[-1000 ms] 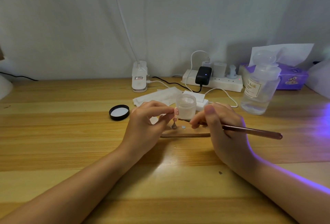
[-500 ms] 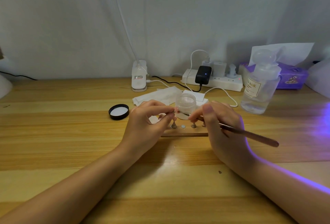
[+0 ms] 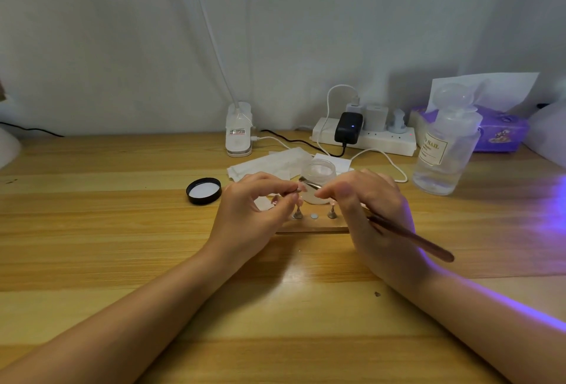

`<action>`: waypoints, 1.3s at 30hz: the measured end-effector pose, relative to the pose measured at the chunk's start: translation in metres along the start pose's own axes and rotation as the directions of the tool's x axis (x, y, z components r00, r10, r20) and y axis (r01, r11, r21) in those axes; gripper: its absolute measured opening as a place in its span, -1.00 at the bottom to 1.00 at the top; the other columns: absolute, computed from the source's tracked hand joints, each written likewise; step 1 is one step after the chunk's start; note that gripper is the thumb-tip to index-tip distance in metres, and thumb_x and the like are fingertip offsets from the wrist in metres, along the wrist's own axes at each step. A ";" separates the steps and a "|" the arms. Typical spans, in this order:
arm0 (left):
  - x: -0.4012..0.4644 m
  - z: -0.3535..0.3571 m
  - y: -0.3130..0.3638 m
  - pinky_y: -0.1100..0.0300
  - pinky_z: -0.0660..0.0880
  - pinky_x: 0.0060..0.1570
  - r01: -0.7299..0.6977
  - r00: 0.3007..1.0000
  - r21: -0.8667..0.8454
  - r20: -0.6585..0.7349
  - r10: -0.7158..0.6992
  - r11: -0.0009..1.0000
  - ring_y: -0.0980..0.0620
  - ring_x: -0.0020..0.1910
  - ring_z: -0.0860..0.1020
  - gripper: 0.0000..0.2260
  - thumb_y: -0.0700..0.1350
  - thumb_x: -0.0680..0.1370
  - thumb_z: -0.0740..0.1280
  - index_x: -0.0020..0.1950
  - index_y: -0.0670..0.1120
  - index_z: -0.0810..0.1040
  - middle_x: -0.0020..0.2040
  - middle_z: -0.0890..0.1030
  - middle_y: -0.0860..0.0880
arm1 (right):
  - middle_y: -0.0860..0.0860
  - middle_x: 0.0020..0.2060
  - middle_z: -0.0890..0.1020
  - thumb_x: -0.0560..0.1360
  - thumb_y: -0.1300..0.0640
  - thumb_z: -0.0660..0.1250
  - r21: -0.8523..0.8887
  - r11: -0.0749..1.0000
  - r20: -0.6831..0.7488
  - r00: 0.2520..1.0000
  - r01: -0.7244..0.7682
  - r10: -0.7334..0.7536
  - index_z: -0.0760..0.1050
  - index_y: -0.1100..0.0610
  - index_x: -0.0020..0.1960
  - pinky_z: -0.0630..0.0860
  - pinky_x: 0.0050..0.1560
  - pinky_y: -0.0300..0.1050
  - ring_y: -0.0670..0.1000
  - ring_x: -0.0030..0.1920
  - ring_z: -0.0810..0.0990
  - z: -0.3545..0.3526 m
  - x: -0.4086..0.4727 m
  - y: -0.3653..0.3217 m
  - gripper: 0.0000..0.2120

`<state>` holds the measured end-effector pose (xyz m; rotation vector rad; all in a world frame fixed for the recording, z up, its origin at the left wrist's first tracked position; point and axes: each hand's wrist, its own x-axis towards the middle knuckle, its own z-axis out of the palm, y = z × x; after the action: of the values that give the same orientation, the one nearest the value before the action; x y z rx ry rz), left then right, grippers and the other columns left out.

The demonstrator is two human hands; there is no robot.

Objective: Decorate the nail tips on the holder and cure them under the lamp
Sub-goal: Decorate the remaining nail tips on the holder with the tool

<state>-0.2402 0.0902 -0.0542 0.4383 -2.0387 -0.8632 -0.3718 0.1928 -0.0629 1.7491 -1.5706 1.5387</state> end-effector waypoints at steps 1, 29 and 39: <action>0.000 0.000 0.000 0.23 0.49 -0.09 0.002 1.000 -0.001 -0.001 -0.002 1.000 0.07 -0.12 0.57 -0.83 -0.26 0.42 0.42 -0.05 -0.03 0.63 -0.19 0.62 0.07 | -0.16 -0.28 0.56 0.59 -0.04 0.01 -0.004 1.000 0.008 1.000 0.008 -0.008 0.59 0.12 -0.17 0.40 -0.13 0.08 -0.05 -0.23 0.56 0.000 0.000 0.000 -0.55; 0.000 0.000 0.002 0.21 0.48 -0.06 -0.016 1.000 0.002 0.017 0.016 1.000 0.10 -0.11 0.56 -0.82 -0.25 0.41 0.43 -0.08 0.01 0.62 -0.16 0.63 0.06 | -0.09 -0.42 0.57 0.56 0.02 0.07 0.074 0.992 -0.023 0.994 -0.104 0.106 0.56 0.10 -0.32 0.42 -0.17 0.04 -0.12 -0.33 0.53 -0.002 -0.001 0.000 -0.59; 0.001 0.000 0.000 0.25 0.46 -0.07 -0.030 0.999 0.016 0.019 0.030 0.999 0.13 -0.10 0.55 -0.80 -0.26 0.41 0.42 -0.09 0.04 0.60 -0.17 0.62 0.07 | -0.07 -0.35 0.60 0.55 0.07 0.07 0.113 0.986 0.004 0.992 -0.125 0.125 0.57 0.15 -0.26 0.46 -0.16 -0.03 -0.13 -0.27 0.55 -0.001 0.000 0.000 -0.63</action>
<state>-0.2408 0.0899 -0.0536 0.4088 -2.0663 -0.8355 -0.3722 0.1937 -0.0624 1.7347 -1.6496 1.7196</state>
